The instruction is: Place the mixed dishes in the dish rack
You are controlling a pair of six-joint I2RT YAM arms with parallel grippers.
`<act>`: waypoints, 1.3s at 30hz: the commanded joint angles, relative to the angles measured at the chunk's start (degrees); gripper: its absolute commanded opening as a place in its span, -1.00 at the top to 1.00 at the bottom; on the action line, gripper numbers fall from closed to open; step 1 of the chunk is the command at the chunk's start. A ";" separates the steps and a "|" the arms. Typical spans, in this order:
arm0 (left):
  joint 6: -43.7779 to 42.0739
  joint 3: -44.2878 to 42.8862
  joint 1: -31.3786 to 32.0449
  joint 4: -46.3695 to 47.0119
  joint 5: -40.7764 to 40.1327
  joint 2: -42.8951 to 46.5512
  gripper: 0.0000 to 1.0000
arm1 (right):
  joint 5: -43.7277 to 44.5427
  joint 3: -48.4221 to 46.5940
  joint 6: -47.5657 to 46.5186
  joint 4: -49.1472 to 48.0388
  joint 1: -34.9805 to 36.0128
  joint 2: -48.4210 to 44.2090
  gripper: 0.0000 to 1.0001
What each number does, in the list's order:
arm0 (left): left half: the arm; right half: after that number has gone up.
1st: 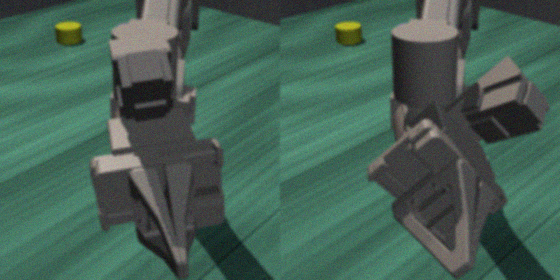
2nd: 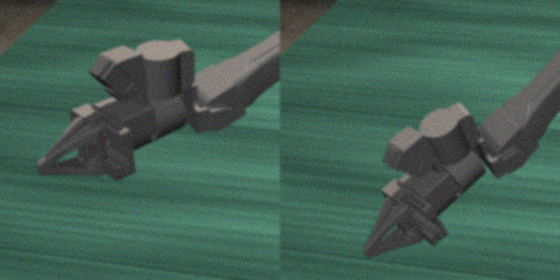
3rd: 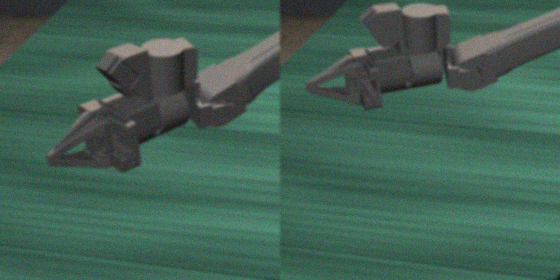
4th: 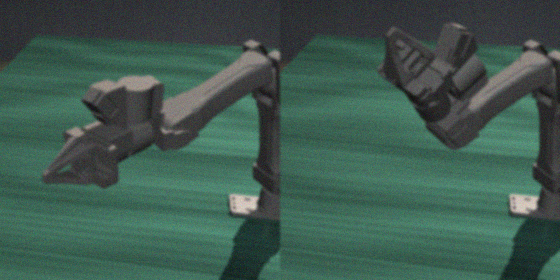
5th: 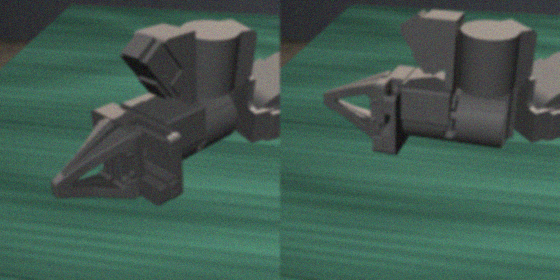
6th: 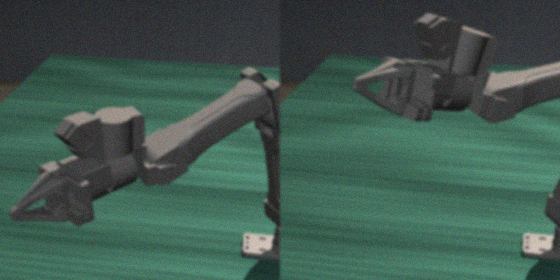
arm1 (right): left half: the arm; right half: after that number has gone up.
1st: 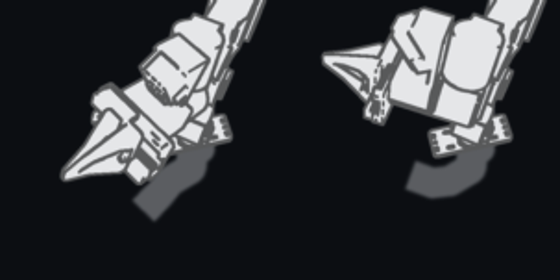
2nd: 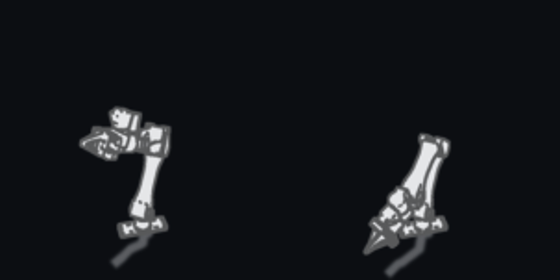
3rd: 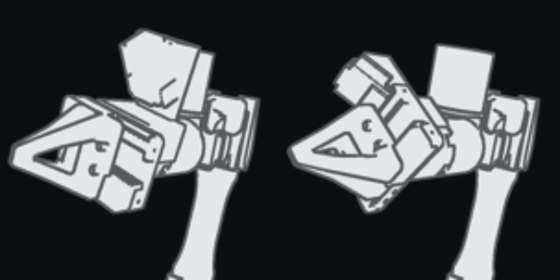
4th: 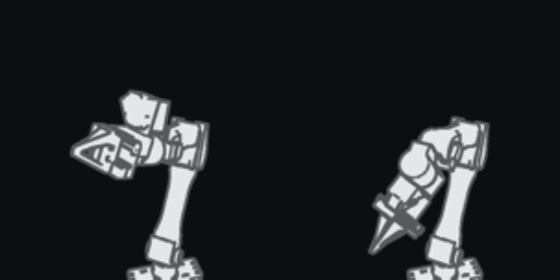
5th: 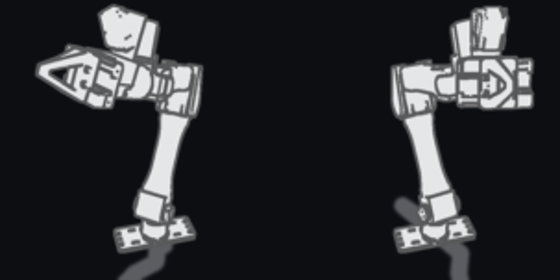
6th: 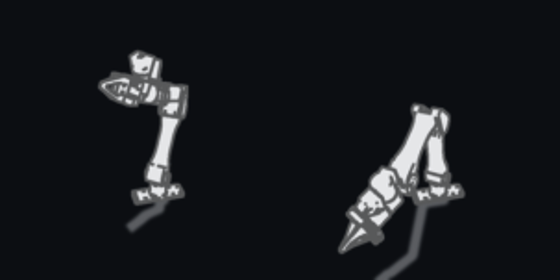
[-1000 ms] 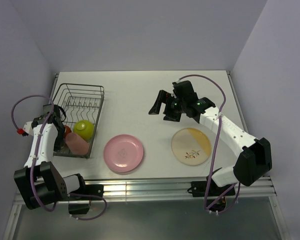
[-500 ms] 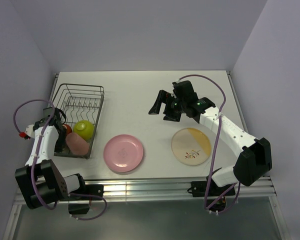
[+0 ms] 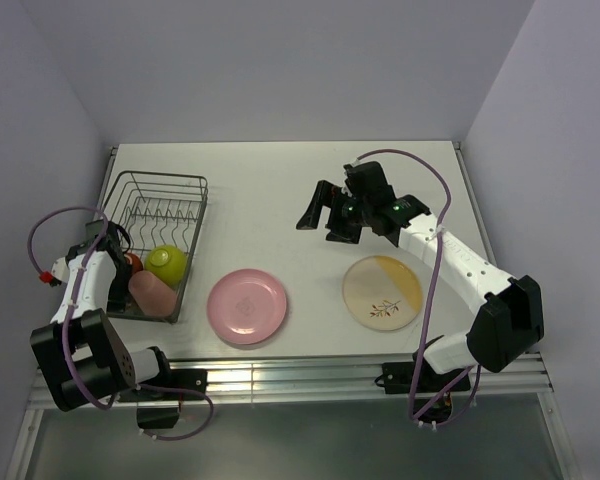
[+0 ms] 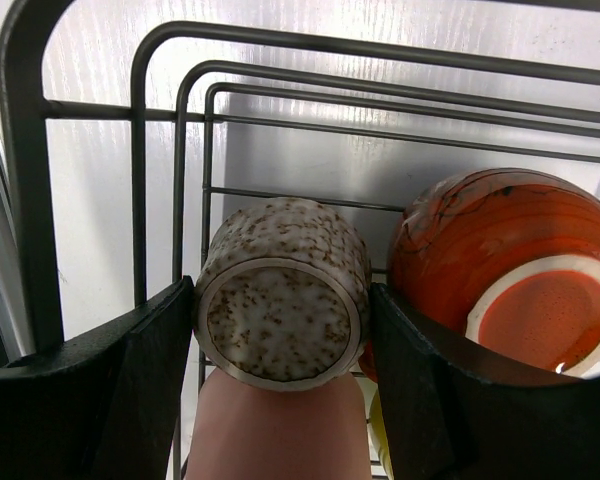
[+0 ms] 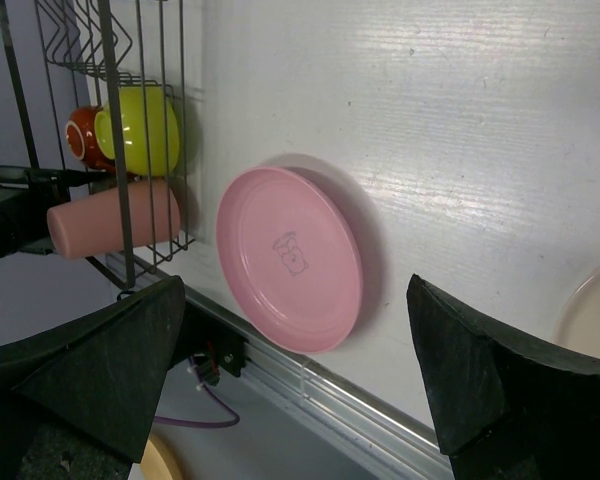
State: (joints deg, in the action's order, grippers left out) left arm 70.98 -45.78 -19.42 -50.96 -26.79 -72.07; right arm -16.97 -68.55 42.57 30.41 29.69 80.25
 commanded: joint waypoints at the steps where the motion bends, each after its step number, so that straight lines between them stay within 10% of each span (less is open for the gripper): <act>1: -0.05 -0.54 -0.36 -3.44 -0.72 0.35 0.32 | 0.62 -0.09 0.15 -2.20 0.54 0.17 -0.98; 7: 0.03 -0.89 -0.36 -4.94 -1.07 2.37 -0.37 | 0.89 0.70 0.06 -2.55 0.89 1.05 -0.98; 18: 1.09 -4.05 -0.36 -9.51 -1.87 6.33 -0.94 | 1.15 1.85 -0.55 -2.99 1.16 2.90 -0.98; 39: 0.74 -18.54 -0.36 -18.64 -3.10 13.00 -0.98 | 5.00 3.26 -3.10 -2.12 6.16 9.48 -0.97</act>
State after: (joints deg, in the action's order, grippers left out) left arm 72.60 -60.62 -19.49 -65.87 -28.95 -60.64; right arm -15.27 -64.38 41.32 28.32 33.56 87.72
